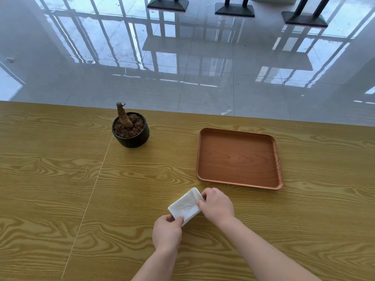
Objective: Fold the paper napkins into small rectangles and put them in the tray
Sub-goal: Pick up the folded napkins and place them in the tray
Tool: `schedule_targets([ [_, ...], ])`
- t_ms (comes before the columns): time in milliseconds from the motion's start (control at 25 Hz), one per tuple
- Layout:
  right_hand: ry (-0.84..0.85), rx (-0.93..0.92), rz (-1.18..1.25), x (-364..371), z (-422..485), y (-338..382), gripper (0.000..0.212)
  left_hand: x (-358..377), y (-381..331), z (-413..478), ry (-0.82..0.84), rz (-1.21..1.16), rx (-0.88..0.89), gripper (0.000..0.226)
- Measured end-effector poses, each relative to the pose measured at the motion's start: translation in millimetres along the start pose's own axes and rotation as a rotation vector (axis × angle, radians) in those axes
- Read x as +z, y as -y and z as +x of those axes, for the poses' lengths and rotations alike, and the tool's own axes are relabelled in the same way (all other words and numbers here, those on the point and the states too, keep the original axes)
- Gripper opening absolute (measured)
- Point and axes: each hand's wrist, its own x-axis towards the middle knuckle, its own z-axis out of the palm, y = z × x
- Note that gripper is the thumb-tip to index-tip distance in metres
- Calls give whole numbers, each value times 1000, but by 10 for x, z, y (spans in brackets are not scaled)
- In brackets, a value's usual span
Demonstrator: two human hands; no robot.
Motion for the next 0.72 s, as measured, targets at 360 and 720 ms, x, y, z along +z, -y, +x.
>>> schedule_targets([
  [360, -84, 159, 132, 111, -181, -87, 21, 76, -84, 30, -26, 56, 49, 22],
  [720, -109, 187, 162, 105, -197, -77, 24, 21, -171, 169, 100, -199, -234, 18],
])
